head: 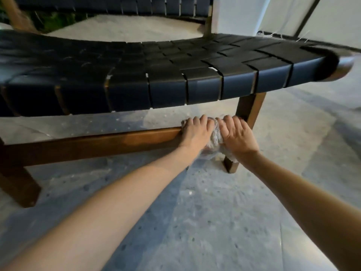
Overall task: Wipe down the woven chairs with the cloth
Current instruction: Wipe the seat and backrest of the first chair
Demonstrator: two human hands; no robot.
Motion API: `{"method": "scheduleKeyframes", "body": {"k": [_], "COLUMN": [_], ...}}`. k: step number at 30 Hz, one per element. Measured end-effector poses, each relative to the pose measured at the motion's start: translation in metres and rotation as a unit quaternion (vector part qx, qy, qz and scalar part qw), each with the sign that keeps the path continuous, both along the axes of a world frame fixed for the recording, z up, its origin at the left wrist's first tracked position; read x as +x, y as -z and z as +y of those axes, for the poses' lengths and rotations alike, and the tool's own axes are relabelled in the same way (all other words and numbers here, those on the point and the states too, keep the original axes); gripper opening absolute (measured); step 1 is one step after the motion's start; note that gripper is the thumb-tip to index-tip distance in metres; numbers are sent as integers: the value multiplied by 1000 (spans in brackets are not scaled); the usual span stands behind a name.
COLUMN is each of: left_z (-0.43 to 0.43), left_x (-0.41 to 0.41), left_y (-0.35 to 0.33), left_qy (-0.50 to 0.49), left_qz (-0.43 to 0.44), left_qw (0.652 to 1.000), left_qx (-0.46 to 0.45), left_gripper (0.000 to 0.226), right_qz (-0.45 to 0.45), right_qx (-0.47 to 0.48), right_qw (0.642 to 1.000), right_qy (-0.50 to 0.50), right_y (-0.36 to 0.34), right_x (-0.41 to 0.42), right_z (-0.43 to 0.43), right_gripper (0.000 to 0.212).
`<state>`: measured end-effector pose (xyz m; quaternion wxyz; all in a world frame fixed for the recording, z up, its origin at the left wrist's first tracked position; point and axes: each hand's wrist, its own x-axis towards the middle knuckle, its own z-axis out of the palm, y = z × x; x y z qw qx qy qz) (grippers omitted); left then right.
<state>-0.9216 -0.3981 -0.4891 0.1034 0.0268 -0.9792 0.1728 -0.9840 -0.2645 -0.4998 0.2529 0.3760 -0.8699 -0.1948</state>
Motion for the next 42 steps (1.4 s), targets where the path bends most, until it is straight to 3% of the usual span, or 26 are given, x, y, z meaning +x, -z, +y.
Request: {"method": "scheduleKeyframes", "body": {"k": [4,7,11,14,17,21,28,33,37,39,42], "left_z": [-4,-18,-43,-76,-118,-168,-238,-269,-267,-267,-267], "left_x": [15,30,57,86,122,174,246,279,292,304,327], "left_y": [12,23,17,21,22,20,14,17,13,7,3], "left_qy": [36,38,-18,-37,-48,-91,-159,-184,-165,-145,-115], "left_qz": [54,67,84,98,121,100,57,82,83,72,59], "left_qw": [994,989,991,990,987,986,981,976,982,985,977], "left_qx": [-86,-128,-100,-99,-90,-97,-91,-87,-28,56,172], "left_gripper": [41,48,57,46,51,60,53,70,65,67,75], "right_qz": [17,-4,-65,-112,-92,-112,-183,-219,-198,-195,-269], "right_qx": [-52,-23,18,11,22,8,9,32,60,72,58], "right_qw": [998,1000,998,993,994,987,970,961,963,961,938], "right_qy": [1,3,3,-26,-63,-111,-157,-165,-174,-181,-211], "right_y": [8,3,-10,-14,-13,-8,-15,-24,-31,-33,-38], "right_x": [6,9,16,40,83,128,189,221,230,235,244], "right_z": [-5,-12,-24,-57,-109,-164,-236,-275,-278,-272,-257], "right_gripper": [54,56,53,52,45,52,63,59,73,70,65]}}
